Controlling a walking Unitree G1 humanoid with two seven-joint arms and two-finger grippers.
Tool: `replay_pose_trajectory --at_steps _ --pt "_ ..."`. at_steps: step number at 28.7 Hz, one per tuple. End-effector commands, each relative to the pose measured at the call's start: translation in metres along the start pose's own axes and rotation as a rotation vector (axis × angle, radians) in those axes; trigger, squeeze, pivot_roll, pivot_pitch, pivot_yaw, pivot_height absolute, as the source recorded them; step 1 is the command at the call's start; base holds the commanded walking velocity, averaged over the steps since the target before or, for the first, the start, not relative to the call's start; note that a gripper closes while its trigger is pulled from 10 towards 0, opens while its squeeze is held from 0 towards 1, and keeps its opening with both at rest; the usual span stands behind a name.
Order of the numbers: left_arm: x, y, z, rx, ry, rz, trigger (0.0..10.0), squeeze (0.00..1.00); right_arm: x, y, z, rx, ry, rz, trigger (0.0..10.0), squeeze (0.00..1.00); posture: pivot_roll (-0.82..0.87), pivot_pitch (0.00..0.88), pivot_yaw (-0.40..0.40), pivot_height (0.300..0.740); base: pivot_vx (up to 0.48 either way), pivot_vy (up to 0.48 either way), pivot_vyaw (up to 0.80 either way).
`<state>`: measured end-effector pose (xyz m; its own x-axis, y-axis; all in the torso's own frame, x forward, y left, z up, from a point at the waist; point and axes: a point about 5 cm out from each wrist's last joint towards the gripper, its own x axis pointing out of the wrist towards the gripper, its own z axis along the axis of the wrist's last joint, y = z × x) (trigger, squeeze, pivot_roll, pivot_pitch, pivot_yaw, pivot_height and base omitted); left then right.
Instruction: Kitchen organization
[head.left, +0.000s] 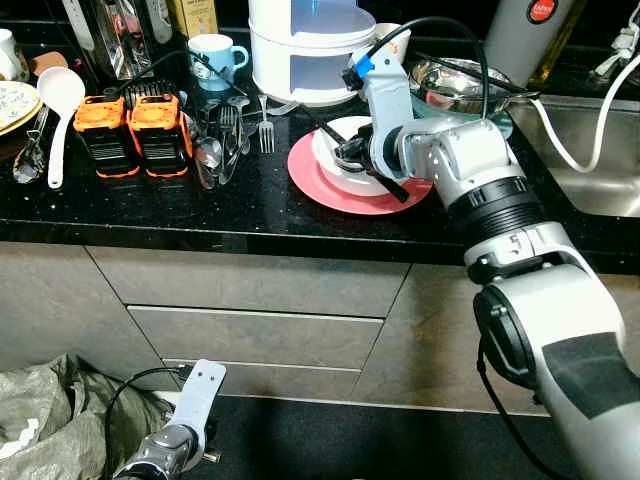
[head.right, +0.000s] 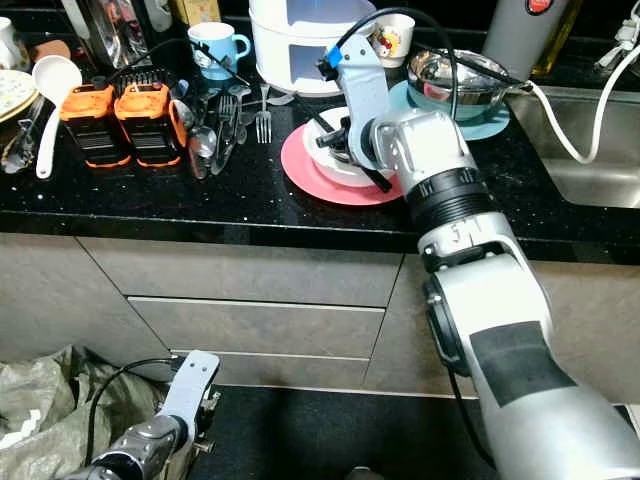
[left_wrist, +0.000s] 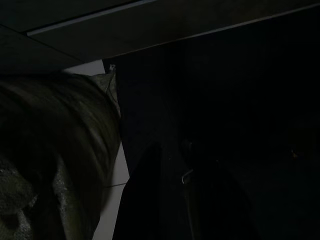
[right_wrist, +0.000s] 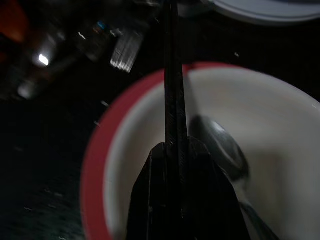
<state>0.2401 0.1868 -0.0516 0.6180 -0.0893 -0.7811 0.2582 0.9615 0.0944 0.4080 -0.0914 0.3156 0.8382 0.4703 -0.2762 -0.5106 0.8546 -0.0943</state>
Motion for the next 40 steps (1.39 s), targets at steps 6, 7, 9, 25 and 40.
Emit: replay_pose_trajectory --at_steps 6,7,9,25,40 --pt "-0.001 -0.003 -0.008 0.001 0.020 -0.005 10.0 0.00 -0.011 0.009 0.028 0.234 -0.235 0.186 0.0 0.00 0.01 0.111 -0.023 0.740 0.000 0.000 0.00" --pt "-0.001 -0.003 -0.008 0.000 0.020 -0.005 10.0 0.00 -0.012 0.009 0.030 0.256 -0.254 0.204 0.0 0.00 0.01 0.111 -0.023 0.740 0.000 0.000 0.00" --pt "-0.001 -0.003 -0.008 0.000 0.020 -0.005 10.0 0.00 -0.015 0.008 0.033 0.284 -0.279 0.222 0.0 0.00 0.01 0.110 -0.024 0.740 0.000 0.000 0.00" --pt "-0.001 -0.004 -0.009 -0.016 0.023 -0.017 10.0 0.00 -0.047 0.009 0.025 0.706 -0.753 0.431 10.0 0.00 0.02 0.108 -0.016 0.740 0.000 0.000 0.00" --pt "-0.001 -0.001 -0.010 -0.037 0.037 -0.001 10.0 0.00 -0.070 0.035 0.008 0.727 -0.886 0.540 10.0 0.00 0.01 0.064 0.002 0.740 0.000 0.000 0.00"
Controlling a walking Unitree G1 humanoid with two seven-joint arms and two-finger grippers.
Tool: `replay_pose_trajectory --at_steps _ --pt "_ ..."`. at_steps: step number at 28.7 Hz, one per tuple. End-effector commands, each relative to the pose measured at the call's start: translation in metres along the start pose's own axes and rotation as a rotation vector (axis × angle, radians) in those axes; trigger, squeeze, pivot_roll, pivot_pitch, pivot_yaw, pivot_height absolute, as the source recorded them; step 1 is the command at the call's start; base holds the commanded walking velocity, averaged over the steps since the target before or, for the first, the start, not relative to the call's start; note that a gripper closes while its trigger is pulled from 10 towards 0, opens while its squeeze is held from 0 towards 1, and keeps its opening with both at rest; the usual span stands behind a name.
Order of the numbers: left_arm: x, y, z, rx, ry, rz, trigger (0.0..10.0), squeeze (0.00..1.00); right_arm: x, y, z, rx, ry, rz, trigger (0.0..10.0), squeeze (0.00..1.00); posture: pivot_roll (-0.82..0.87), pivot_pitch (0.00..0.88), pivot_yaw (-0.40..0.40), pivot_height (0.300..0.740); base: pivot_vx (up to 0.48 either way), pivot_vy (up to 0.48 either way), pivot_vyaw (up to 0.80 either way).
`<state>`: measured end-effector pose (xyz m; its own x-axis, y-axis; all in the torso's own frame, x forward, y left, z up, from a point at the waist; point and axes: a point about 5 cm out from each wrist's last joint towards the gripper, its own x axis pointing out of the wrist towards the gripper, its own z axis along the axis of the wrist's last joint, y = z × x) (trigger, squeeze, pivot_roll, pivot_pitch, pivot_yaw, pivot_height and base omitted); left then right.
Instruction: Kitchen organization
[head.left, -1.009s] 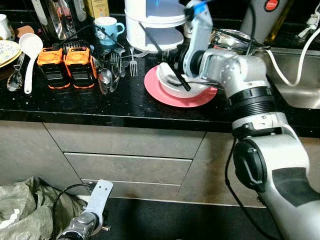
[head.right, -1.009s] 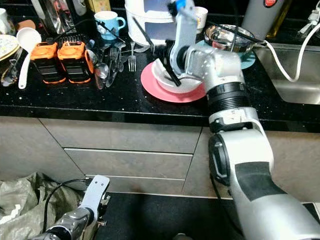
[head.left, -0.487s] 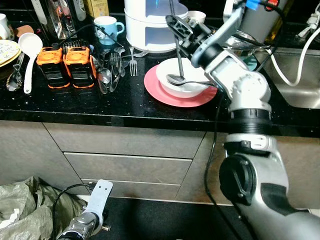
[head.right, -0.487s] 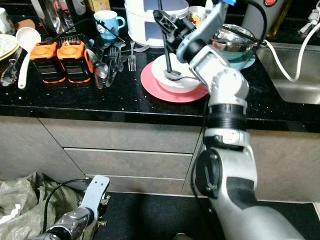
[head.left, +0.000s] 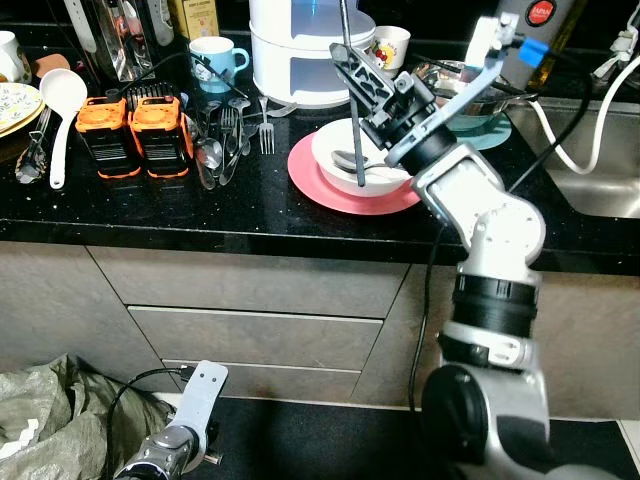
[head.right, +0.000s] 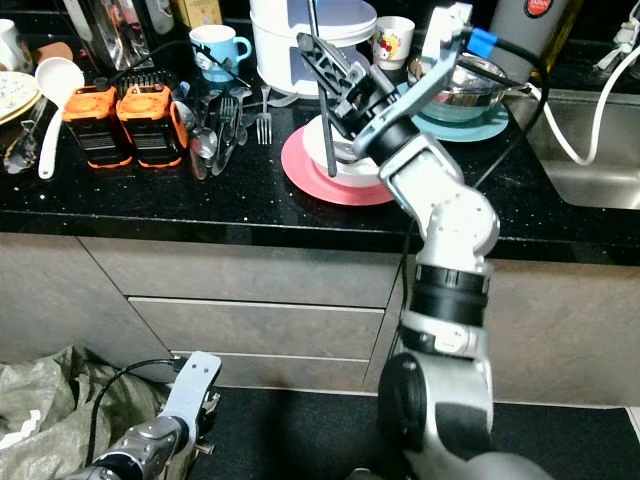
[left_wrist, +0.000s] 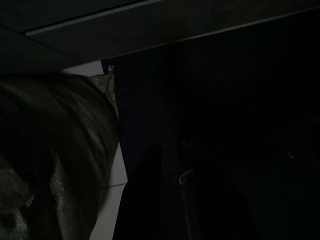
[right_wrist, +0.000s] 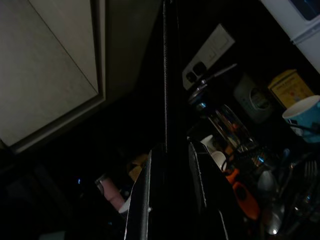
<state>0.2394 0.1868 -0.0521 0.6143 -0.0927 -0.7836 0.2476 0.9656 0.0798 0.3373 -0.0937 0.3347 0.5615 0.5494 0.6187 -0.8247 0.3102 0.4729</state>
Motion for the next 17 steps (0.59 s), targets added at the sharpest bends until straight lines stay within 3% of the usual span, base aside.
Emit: replay_pose_trajectory --at_steps 1,11,17 --pt "-0.0009 0.0001 -0.0095 -0.034 0.031 0.009 10.0 0.00 0.0008 0.0074 0.0022 -0.003 -0.025 0.029 10.0 0.00 0.02 0.063 0.002 0.740 0.000 0.000 0.00" --pt "-0.0005 -0.0004 -0.0056 -0.106 -0.009 0.023 10.0 0.00 -0.0013 0.0018 0.0009 -0.023 -0.043 -0.049 10.0 0.00 0.00 0.065 -0.004 0.740 0.000 0.000 0.00" --pt "-0.0009 0.0013 -0.0042 -0.117 -0.034 0.042 10.0 0.00 -0.0030 0.0116 -0.0043 0.011 -0.067 0.019 10.0 0.00 -0.01 0.079 0.017 0.740 0.000 0.000 0.00"
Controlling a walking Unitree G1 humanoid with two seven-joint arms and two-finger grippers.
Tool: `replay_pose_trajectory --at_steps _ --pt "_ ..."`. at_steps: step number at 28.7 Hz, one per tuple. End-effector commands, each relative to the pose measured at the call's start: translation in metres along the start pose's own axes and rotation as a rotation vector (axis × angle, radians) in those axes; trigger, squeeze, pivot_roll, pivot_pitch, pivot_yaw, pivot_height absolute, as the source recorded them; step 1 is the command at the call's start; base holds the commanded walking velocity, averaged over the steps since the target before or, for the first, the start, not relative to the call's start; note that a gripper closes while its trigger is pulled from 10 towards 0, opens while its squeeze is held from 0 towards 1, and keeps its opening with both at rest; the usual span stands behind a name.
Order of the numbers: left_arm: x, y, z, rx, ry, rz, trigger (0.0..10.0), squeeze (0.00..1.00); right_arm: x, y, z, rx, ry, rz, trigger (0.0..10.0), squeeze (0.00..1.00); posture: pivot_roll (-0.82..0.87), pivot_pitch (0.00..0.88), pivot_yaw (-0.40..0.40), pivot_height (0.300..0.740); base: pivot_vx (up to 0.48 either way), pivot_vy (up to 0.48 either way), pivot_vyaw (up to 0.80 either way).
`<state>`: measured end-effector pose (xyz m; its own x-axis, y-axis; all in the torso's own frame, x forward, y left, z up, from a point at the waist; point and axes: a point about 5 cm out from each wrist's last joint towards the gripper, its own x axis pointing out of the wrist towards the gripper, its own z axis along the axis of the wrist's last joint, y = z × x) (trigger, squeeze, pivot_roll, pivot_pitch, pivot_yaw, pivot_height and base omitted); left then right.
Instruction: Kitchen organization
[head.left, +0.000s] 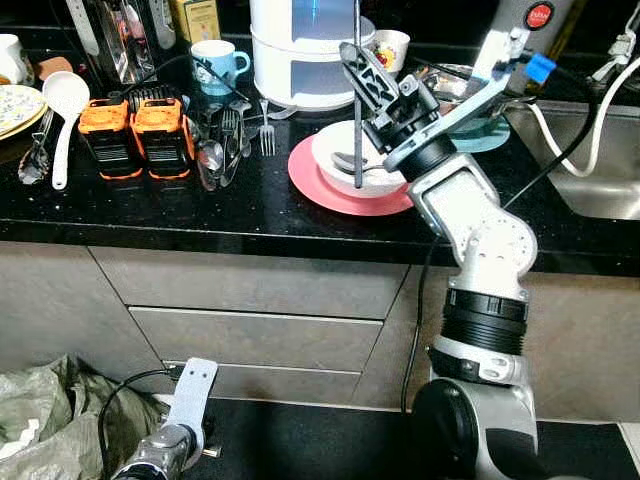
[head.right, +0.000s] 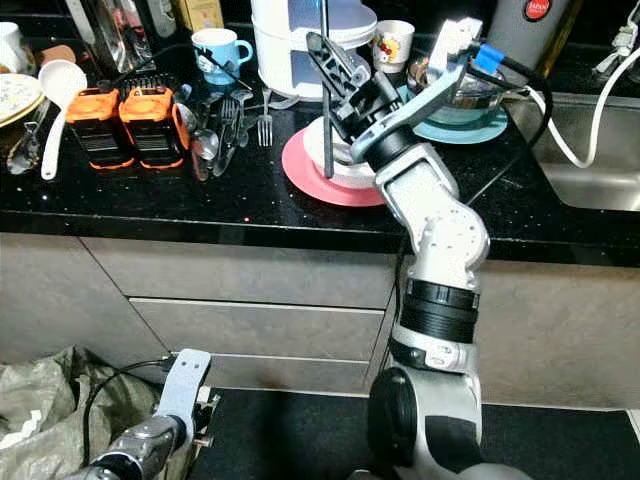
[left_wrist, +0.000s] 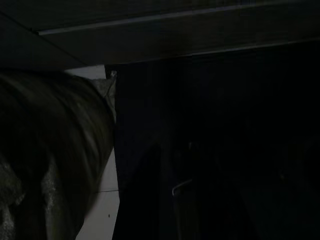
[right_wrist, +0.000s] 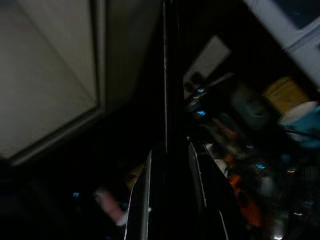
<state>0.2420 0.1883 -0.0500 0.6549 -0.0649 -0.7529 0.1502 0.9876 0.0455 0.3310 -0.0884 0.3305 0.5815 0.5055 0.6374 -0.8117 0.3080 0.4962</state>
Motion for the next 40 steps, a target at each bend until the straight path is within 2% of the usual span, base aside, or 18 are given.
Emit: replay_pose_trajectory --at_steps 1,5,8,11,19,21,22,23,24,25,27,31,40 --pt "-0.001 0.001 -0.007 -0.011 0.005 0.019 10.0 0.00 -0.002 0.012 0.000 0.014 -0.024 0.078 10.0 0.00 -0.01 0.082 0.014 0.740 0.000 0.000 0.00" --pt "-0.002 0.004 -0.004 -0.038 -0.030 0.058 10.0 0.00 -0.010 0.025 -0.005 0.046 -0.005 0.179 10.0 0.00 -0.02 0.111 0.011 0.740 0.000 0.000 0.00" --pt "-0.002 0.005 -0.004 -0.040 -0.039 0.071 10.0 0.00 -0.014 0.028 -0.008 0.064 0.003 0.203 10.0 0.00 -0.02 0.109 0.009 0.740 0.000 0.000 0.00" --pt "-0.002 0.005 -0.004 -0.046 -0.051 0.081 10.0 0.00 -0.019 0.030 -0.012 0.073 0.019 0.220 10.0 0.00 -0.02 0.118 0.007 0.740 0.000 0.000 0.00" --pt "-0.002 0.005 -0.004 -0.050 -0.057 0.084 10.0 0.00 -0.020 0.030 -0.013 0.075 0.021 0.221 10.0 0.00 -0.02 0.118 0.007 0.740 0.000 0.000 0.00" --pt "-0.003 0.007 -0.006 -0.159 -0.059 0.092 10.0 0.00 -0.016 0.029 -0.013 0.064 0.009 0.213 10.0 0.00 0.02 0.122 0.034 0.740 0.000 0.000 0.00" --pt "-0.003 0.007 -0.006 -0.159 -0.059 0.092 10.0 0.00 -0.016 0.029 -0.013 0.064 0.009 0.213 10.0 0.00 0.02 0.122 0.034 0.740 0.000 0.000 0.00" --pt "-0.003 0.007 -0.008 -0.216 -0.059 0.099 10.0 0.00 -0.015 0.028 -0.012 0.064 -0.001 0.203 10.0 0.00 0.02 0.113 0.033 0.740 0.000 0.000 0.00" --pt "-0.003 0.007 -0.008 -0.216 -0.059 0.099 10.0 0.00 -0.015 0.028 -0.012 0.064 -0.001 0.203 10.0 0.00 0.02 0.113 0.033 0.740 0.000 0.000 0.00" --pt "-0.003 0.007 -0.009 -0.259 -0.059 0.102 10.0 0.00 -0.015 0.028 -0.010 0.070 -0.005 0.201 10.0 0.00 0.01 0.112 0.026 0.740 0.000 0.000 0.00" --pt "-0.003 0.007 -0.010 -0.251 -0.045 0.094 10.0 0.00 -0.014 0.029 -0.011 0.035 0.026 0.206 10.0 0.00 0.02 0.127 0.029 0.740 0.000 0.000 0.00" --pt "-0.003 0.007 -0.010 -0.262 -0.044 0.093 10.0 0.00 -0.014 0.028 -0.011 0.027 0.029 0.203 10.0 0.00 0.02 0.127 0.029 0.740 0.000 0.000 0.00" --pt "-0.003 0.004 -0.012 -0.283 -0.038 0.072 10.0 0.00 -0.010 0.024 -0.011 0.011 0.033 0.154 10.0 0.00 0.01 0.144 0.018 0.740 0.000 -0.419 0.00"
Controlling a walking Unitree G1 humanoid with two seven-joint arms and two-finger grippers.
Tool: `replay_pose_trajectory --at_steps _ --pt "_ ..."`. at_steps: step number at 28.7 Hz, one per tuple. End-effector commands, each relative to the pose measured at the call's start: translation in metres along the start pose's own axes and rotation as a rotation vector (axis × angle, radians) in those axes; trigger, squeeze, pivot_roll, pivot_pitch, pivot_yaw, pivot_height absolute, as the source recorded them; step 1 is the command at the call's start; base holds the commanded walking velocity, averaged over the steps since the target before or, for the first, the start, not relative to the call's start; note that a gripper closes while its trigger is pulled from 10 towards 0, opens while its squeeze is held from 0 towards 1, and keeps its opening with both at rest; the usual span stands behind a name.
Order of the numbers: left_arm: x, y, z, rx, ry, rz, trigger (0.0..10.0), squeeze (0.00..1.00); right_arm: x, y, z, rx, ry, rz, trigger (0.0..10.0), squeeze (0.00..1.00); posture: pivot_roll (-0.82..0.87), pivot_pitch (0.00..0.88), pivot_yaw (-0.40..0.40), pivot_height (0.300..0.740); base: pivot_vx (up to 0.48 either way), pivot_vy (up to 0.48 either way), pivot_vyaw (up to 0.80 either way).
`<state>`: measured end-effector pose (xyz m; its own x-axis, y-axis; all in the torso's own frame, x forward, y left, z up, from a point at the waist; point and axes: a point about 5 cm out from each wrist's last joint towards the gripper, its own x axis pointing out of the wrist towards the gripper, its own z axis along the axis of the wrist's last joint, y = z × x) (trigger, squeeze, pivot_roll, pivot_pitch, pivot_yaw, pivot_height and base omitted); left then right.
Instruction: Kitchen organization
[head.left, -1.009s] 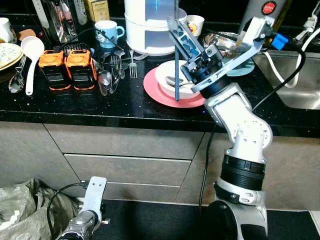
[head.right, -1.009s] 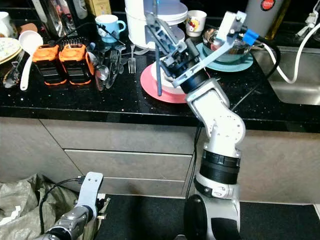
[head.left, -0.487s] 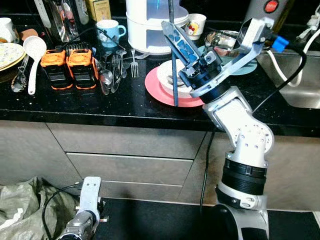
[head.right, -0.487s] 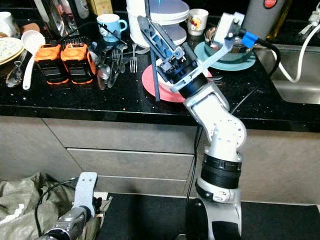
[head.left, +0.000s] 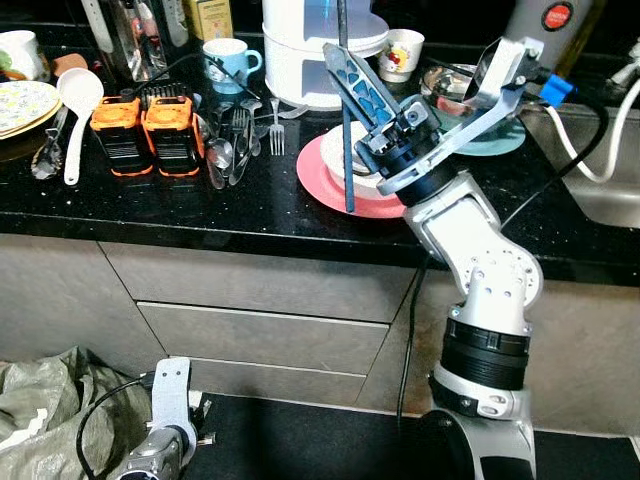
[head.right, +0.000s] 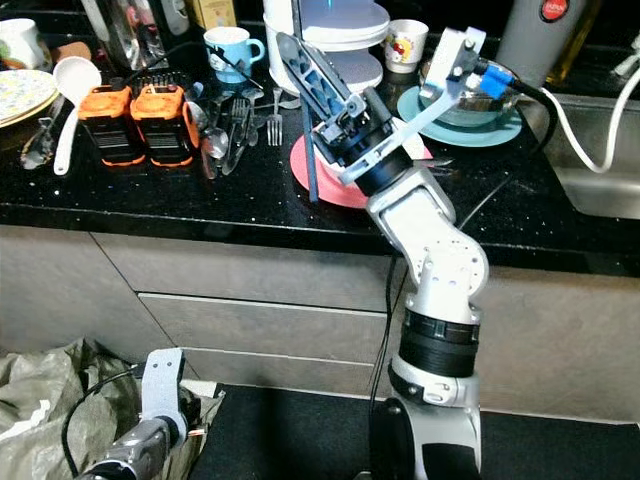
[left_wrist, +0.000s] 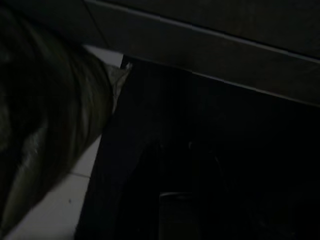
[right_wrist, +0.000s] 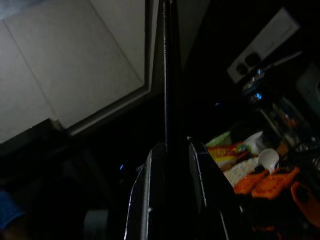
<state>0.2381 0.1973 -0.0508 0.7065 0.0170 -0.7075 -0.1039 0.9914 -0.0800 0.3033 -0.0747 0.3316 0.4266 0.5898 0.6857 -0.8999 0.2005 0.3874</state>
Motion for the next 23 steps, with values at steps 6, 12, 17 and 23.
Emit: replay_pose_trajectory --at_steps 6,12,17,23 --pt "-0.001 -0.003 -0.009 -0.020 0.041 -0.015 10.0 0.00 -0.002 -0.016 -0.008 -0.144 0.088 -0.118 10.0 0.00 0.01 0.149 0.015 0.740 0.000 -0.459 0.00" --pt "-0.001 -0.004 -0.010 -0.018 0.045 -0.019 10.0 0.00 0.000 -0.016 -0.010 -0.172 0.105 -0.130 10.0 0.00 0.01 0.141 0.013 0.740 0.000 -0.465 0.00" --pt "-0.001 -0.004 -0.010 -0.013 0.050 -0.024 10.0 0.00 0.002 -0.018 -0.009 -0.192 0.107 -0.139 10.0 0.00 0.01 0.129 0.007 0.740 0.000 -0.466 0.00" --pt "-0.001 -0.005 -0.010 -0.012 0.054 -0.028 10.0 0.00 -0.001 -0.024 -0.011 -0.204 0.114 -0.174 10.0 0.00 0.01 0.127 0.003 0.740 0.000 -0.441 0.00"
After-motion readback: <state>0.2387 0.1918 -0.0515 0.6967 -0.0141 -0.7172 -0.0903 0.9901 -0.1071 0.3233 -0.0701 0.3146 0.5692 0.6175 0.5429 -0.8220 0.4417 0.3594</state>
